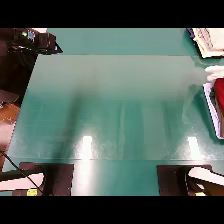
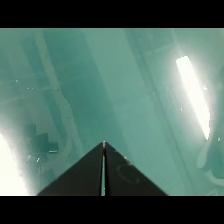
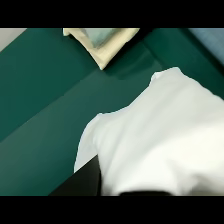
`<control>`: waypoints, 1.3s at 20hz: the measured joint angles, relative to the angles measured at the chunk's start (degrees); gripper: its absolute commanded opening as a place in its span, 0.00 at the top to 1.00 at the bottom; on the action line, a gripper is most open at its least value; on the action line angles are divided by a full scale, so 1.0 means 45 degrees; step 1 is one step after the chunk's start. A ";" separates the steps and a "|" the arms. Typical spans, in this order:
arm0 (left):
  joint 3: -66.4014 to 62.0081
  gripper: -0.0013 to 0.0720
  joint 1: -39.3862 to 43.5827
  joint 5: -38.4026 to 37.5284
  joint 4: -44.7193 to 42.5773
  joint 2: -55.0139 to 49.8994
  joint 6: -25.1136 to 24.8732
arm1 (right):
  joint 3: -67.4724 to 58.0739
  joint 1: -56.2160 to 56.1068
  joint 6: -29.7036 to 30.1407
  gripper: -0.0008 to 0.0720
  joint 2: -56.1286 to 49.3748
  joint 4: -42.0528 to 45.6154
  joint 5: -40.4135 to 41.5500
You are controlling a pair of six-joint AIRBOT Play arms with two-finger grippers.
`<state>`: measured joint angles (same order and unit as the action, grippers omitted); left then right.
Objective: Fold the shirts.
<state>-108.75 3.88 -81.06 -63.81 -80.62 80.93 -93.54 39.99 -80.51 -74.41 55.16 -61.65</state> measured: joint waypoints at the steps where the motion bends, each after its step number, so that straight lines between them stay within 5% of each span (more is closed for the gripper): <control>1: 0.0000 0.95 0.0000 0.0000 0.0000 0.0000 0.0000 | 0.0000 0.0248 0.0044 0.97 0.0296 0.0102 -0.0180; 9: 0.0000 0.95 0.0000 -0.0189 -0.0005 0.0000 -0.0287 | 0.0267 0.2098 0.0180 0.91 0.1205 0.1967 -0.2987; 11: 0.0000 0.95 0.0000 -0.0321 0.0000 0.0000 -0.0335 | 0.0865 0.2225 0.0189 0.40 0.1418 0.2963 -0.3468; 12: 0.0000 0.95 0.0000 -0.0398 0.0000 0.0000 -0.0350 | 0.1273 0.2259 0.0209 0.28 0.1554 0.3497 -0.3653; 13: 0.0000 0.95 0.0000 -0.0461 0.0000 0.0000 -0.0379 | 0.1666 0.2288 0.0214 0.28 0.1681 0.4036 -0.3808; 18: 0.0000 0.95 0.0000 -0.0670 0.0000 0.0000 -0.0398 | 0.3240 0.2336 0.0141 0.29 0.2399 0.6611 -0.4124; 23: 0.0000 0.95 0.0000 -0.0607 0.0000 0.0000 -0.0398 | 0.3167 0.1695 -0.0554 0.31 0.2608 0.5382 -0.4129; 24: 0.0000 0.95 0.0000 -0.0559 0.0000 0.0000 -0.0398 | 0.3065 0.1399 -0.0622 0.47 0.2623 0.4838 -0.4133; 26: 0.0000 0.95 0.0000 -0.0491 0.0000 0.0000 -0.0393 | 0.2764 0.0559 -0.0695 0.96 0.2642 0.3891 -0.4153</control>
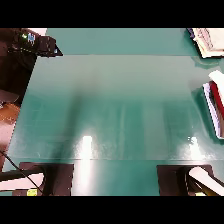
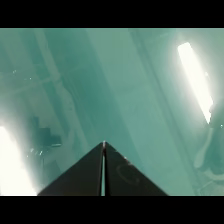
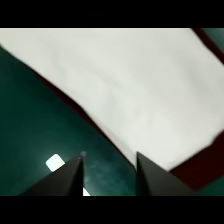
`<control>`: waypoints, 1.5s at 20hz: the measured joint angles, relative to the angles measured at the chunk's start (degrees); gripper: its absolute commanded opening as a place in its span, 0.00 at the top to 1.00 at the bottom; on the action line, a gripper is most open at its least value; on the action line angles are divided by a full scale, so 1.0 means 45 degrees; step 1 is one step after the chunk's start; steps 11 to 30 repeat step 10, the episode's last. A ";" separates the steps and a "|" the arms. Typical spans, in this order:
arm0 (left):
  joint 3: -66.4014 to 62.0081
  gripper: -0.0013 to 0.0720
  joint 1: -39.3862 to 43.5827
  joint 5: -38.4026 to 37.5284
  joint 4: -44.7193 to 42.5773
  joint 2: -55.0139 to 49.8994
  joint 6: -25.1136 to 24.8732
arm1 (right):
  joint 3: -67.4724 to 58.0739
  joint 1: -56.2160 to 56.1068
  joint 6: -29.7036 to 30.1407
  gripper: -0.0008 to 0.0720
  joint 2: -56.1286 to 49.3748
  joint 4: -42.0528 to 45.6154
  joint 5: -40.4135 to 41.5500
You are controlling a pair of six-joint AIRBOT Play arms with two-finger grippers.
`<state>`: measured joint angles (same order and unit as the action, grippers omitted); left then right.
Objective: Fold the shirts.
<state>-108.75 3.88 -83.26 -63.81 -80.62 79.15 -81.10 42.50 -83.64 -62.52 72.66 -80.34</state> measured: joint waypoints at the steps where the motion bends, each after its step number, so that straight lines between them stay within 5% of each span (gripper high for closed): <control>1: 0.0000 0.95 0.0000 0.0019 0.0000 0.0000 0.0005 | -0.0155 -0.0471 -0.0039 0.96 0.0005 -0.0282 -0.0010; 10: 0.0000 0.95 0.0000 0.0073 0.0000 0.0000 0.0024 | -0.1166 -0.4405 -0.0049 0.96 0.0019 -0.1073 0.0194; 30: 0.0000 0.95 0.0000 0.0073 0.0000 0.0000 0.0024 | -0.1166 -0.4405 -0.0049 0.96 0.0019 -0.1073 0.0194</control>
